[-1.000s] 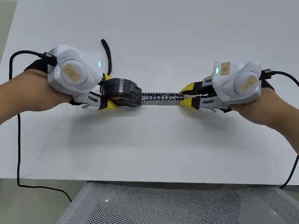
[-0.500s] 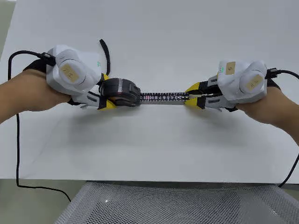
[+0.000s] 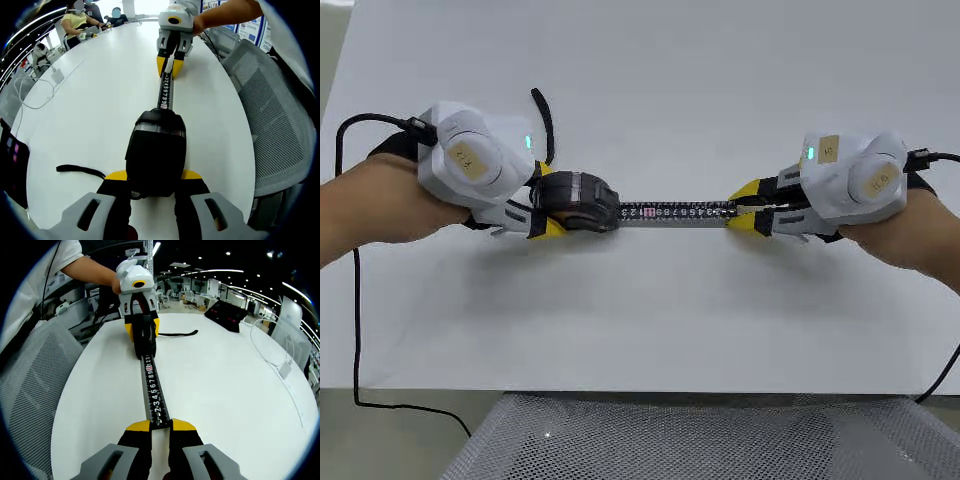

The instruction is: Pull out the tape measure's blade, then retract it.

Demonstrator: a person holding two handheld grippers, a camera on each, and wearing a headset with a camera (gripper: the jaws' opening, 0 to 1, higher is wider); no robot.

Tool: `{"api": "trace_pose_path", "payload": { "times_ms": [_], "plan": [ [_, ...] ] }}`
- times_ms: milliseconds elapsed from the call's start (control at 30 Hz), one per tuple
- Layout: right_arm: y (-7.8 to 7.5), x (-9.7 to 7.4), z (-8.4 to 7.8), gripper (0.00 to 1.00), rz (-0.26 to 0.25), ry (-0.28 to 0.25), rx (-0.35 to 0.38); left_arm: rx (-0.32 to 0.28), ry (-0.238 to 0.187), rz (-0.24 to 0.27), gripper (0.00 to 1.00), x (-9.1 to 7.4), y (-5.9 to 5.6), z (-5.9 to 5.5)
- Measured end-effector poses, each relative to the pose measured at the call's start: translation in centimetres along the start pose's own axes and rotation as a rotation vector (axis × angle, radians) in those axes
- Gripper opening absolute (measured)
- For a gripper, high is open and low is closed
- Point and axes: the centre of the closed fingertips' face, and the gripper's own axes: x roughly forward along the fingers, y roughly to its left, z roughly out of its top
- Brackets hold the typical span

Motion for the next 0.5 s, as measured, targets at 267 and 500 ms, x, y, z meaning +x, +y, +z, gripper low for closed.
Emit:
{"api": "trace_pose_path", "payload": {
  "times_ms": [267, 500],
  "plan": [
    [-0.22, -0.41, -0.45, 0.07, -0.005, 0.011, -0.003, -0.001, 0.002, 0.001, 0.28, 0.04, -0.02, -0.05],
    [-0.34, -0.98, -0.79, 0.07, -0.010, 0.018, -0.007, 0.000, 0.002, 0.001, 0.28, 0.03, -0.08, -0.01]
  ]
}}
